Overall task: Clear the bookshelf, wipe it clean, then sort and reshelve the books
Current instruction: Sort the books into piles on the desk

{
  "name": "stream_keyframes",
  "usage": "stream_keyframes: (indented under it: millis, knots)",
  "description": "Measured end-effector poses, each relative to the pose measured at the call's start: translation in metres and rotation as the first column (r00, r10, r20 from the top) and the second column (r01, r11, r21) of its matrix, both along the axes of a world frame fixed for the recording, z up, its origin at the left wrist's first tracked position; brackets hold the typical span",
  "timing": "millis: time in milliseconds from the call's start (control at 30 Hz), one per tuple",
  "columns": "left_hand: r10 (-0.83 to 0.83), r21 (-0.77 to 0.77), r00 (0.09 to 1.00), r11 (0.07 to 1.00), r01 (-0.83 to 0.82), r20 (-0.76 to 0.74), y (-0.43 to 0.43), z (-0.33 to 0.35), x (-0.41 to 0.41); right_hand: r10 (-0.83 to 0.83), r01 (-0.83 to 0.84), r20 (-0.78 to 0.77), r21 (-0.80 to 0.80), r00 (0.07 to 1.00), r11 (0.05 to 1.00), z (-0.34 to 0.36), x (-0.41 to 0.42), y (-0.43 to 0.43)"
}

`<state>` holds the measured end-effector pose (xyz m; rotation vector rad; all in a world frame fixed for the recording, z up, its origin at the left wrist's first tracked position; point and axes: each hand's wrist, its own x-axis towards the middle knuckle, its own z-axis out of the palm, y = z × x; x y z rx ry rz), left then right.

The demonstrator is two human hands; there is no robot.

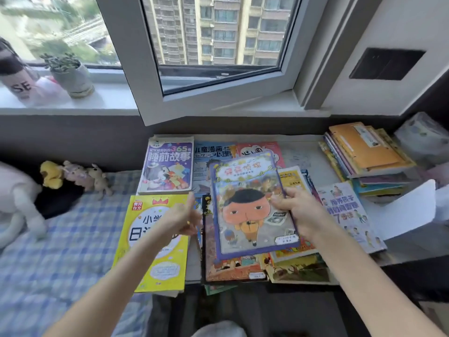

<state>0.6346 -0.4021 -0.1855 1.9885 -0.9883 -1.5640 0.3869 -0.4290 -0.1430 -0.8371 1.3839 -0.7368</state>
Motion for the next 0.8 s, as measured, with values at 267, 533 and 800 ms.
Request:
stream_keyframes:
  millis: [267,533,800]
  knots:
    - [0.226,-0.172,0.972,0.957,-0.235,-0.073,0.036,0.006,0.031,0.324,-0.315,-0.19,0.076,0.927,0.946,-0.02,0.043,0.032]
    - [0.287,-0.163,0.947,0.951,-0.264,0.142,0.04,-0.008,0.047,0.097,-0.163,-0.308,-0.198,0.947,0.967,0.015,-0.003,0.009]
    - [-0.134,-0.052,0.816,0.979,0.197,0.563,0.015,-0.027,-0.017,-0.044,-0.03,-0.294,-0.244,0.955,0.969,0.027,-0.033,-0.006]
